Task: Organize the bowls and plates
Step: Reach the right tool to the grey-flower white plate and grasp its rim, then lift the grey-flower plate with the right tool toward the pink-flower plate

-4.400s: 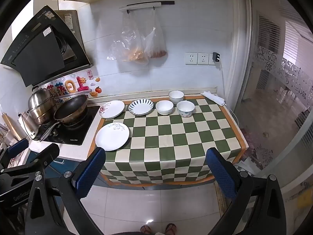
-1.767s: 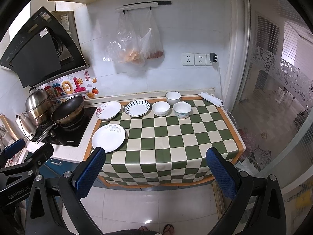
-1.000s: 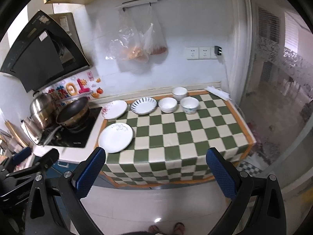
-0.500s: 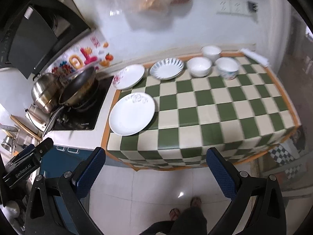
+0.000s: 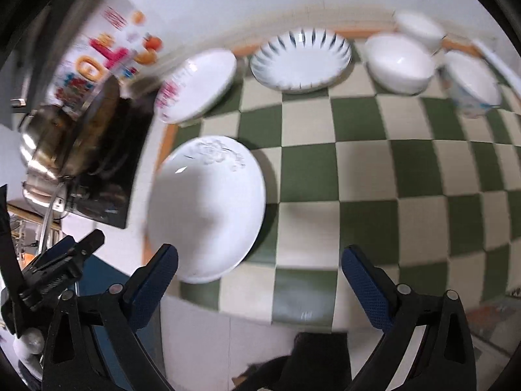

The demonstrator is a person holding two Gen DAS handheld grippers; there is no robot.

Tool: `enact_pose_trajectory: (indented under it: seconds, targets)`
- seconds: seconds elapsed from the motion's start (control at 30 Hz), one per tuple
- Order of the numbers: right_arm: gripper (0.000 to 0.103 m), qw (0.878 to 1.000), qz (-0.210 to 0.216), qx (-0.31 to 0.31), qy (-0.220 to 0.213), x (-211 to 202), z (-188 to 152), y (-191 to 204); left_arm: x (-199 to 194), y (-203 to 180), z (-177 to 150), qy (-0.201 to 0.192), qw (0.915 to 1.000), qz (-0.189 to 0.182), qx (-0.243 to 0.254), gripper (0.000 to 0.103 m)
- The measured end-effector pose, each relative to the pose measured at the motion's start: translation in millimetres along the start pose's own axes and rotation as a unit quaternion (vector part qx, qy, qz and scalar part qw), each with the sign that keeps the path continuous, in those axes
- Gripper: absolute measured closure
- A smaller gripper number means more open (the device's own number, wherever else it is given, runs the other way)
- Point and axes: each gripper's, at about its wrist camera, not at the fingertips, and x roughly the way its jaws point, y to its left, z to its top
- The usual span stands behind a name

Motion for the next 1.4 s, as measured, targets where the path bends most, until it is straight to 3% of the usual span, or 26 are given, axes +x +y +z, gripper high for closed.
enact_pose_trajectory:
  seconds: [0.17,0.3,0.43,0.5,0.57,0.9,1.2,1.4]
  targets:
    - [0.021,0.996,0.025,-0.001,0.08,72.0,46.0,-12.1,56.8,9.2,22.8,0.063,0.9973,-0.017,-0.033,0.012]
    - [0.04,0.991,0.059,0.001,0.123,108.1,64.2,-10.1,90.0,17.5,27.2,0.115,0.9912,-0.039,-0.053,0.042]
    - [0.061,0.989,0.067,0.008,0.131,130.0,75.5,-5.3,104.7,19.7,24.7,0.14,0.9866,-0.065,-0.053,0.061]
    - [0.08,0.988,0.069,0.017,0.136,139.0,77.3,-4.6,107.3,17.7,23.9,0.141,0.985,-0.088,-0.048,0.067]
    - [0.088,0.988,0.078,0.026,0.133,142.8,74.8,-1.8,106.0,15.3,23.4,0.136,0.9843,-0.104,-0.042,0.074]
    - [0.087,0.991,0.076,0.01,0.111,125.4,67.4,-6.9,92.6,-14.4,25.3,0.118,0.9891,-0.087,-0.016,0.075]
    - [0.087,0.994,0.081,0.031,0.063,72.4,64.3,-48.8,75.6,-65.0,29.4,0.109,0.9884,-0.1,0.035,0.075]
    - [0.087,0.994,0.07,0.072,0.035,40.4,52.5,-99.3,78.0,-110.1,34.0,0.108,0.9837,-0.116,0.085,0.074]
